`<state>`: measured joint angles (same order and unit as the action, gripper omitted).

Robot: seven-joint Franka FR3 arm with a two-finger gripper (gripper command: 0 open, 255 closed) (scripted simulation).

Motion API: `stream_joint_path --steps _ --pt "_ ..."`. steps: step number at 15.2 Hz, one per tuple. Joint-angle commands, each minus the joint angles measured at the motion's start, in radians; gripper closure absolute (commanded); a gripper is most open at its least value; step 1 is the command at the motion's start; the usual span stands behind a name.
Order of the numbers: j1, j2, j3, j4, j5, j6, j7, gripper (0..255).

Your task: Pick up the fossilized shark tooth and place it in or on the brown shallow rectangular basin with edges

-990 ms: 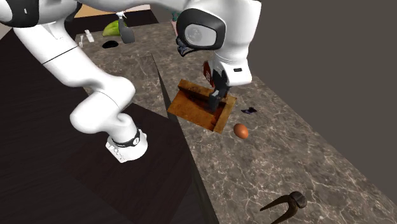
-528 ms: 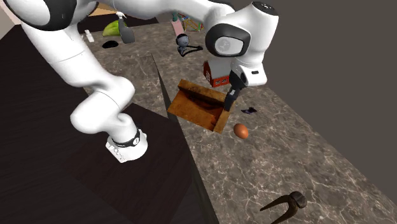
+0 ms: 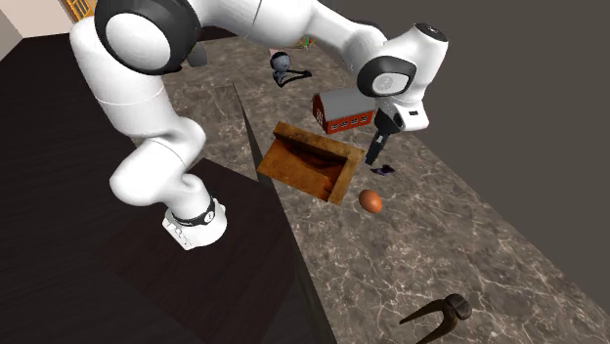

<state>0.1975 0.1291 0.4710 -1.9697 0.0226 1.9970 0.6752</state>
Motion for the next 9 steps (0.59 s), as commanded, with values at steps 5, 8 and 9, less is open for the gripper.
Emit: stream_joint_path --steps 5,8,9 --pt "0.089 0.253 0.004 0.232 -0.11 -0.015 0.115 0" --pt "0.137 0.358 -0.005 0.343 -0.148 -0.034 0.152 0" --pt "0.138 0.362 -0.007 0.335 -0.15 -0.022 0.153 0"
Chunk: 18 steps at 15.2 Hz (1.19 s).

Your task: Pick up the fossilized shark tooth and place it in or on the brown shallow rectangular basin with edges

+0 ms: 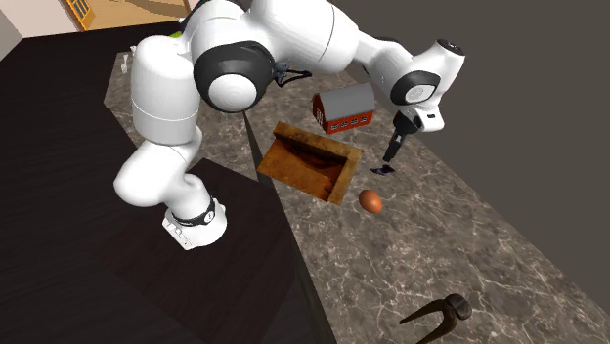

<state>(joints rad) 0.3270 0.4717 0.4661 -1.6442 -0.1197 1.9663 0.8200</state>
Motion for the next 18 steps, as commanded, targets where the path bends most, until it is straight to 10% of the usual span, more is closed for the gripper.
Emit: stream_joint_path --steps 1,14,15,18 --pt "0.01 0.023 -0.003 0.001 -0.009 0.02 0.009 0" --pt "0.015 0.047 -0.01 -0.041 -0.022 0.085 0.017 0" --pt "0.015 0.047 -0.01 -0.041 -0.022 0.085 0.017 255" --pt "0.015 0.047 -0.01 -0.042 -0.022 0.085 0.017 255"
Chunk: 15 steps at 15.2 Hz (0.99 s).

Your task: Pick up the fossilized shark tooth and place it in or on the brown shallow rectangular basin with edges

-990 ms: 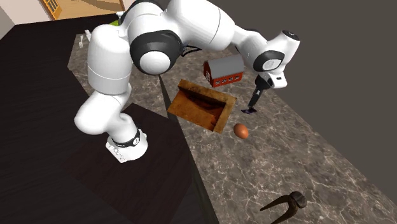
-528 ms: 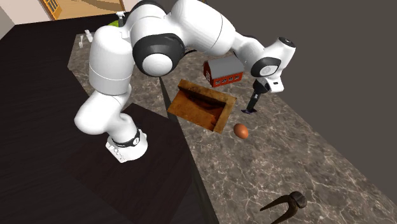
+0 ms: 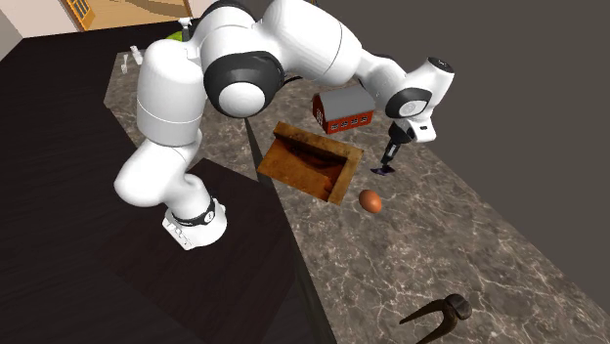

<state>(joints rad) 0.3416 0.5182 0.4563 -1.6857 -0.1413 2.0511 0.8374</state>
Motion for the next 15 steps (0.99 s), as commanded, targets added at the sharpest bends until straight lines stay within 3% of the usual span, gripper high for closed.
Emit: stream_joint_path --steps 1,6,7,10,11,15 --pt "0.0 0.0 0.0 0.0 0.0 0.0 0.0 255" --pt "0.0 0.0 0.0 0.0 0.0 0.0 0.0 255" --pt "0.0 0.0 0.0 0.0 0.0 0.0 0.0 0" --pt "-0.1 -0.301 0.045 -0.494 -0.029 0.518 -0.136 0" --pt "-0.115 -0.349 0.049 -0.583 -0.036 0.631 -0.165 0" --pt "-0.091 -0.291 0.02 -0.569 -0.096 0.669 -0.122 0"
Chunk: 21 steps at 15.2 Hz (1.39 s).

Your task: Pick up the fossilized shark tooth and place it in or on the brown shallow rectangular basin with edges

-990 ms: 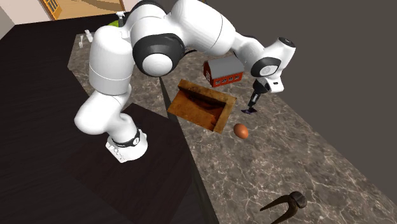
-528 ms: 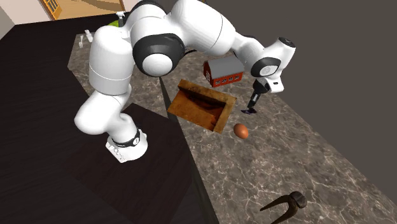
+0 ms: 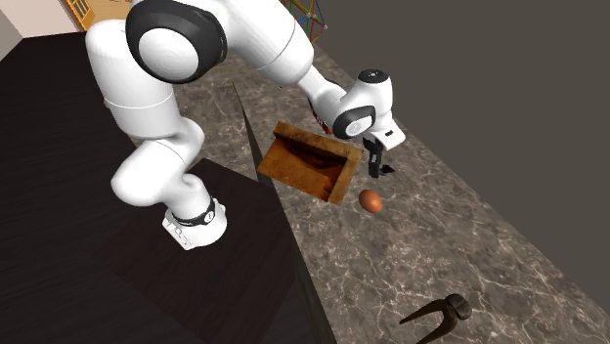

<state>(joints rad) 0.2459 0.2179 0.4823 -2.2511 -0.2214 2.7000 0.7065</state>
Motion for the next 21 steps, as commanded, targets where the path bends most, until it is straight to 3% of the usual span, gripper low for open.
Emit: stream_joint_path --steps 1,4,11,12,21 --pt "0.011 0.024 -0.014 0.0 -0.031 0.029 0.019 0" --pt "0.028 0.061 -0.035 0.011 -0.068 0.05 0.046 0" --pt "0.028 0.061 -0.036 0.011 -0.068 0.05 0.046 0" --pt "0.028 0.061 -0.036 0.011 -0.068 0.05 0.046 255" --pt "0.028 0.061 -0.036 0.011 -0.068 0.051 0.046 255"
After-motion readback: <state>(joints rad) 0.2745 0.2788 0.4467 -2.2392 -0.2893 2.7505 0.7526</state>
